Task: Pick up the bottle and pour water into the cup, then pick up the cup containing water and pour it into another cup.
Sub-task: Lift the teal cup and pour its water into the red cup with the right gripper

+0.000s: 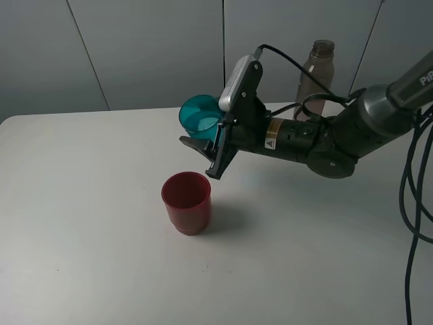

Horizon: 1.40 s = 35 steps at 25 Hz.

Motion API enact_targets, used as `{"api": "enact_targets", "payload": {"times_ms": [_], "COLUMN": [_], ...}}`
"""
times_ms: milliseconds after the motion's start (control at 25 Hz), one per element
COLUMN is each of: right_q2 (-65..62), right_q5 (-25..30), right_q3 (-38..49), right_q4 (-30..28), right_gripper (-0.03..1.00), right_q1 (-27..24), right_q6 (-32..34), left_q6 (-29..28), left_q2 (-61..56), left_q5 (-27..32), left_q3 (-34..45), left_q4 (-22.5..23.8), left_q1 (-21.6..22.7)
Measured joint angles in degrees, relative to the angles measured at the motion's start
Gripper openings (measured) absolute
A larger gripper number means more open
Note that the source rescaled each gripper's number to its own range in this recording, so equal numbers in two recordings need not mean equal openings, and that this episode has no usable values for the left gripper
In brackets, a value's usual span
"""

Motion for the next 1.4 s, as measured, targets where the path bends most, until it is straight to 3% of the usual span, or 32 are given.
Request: {"api": "enact_targets", "payload": {"times_ms": [400, 840, 1400], "right_q2": [0.00, 0.00, 0.00], "right_q5": [0.00, 0.00, -0.13], "right_q3": [0.00, 0.00, 0.00], "right_q4": [-1.70, -3.30, -3.79], "right_gripper": [0.05, 0.05, 0.05], "right_q1": [0.27, 0.60, 2.77], "right_q6": [-6.11, -25.71, -43.51], "left_q6": [-0.10, -0.10, -0.10], "left_q2": [0.00, 0.00, 0.00], "left_q5": [0.00, 0.00, 0.00], "left_q3": [0.00, 0.00, 0.00], "left_q4": [0.00, 0.00, 0.00], "left_q1": [0.00, 0.00, 0.00]}}
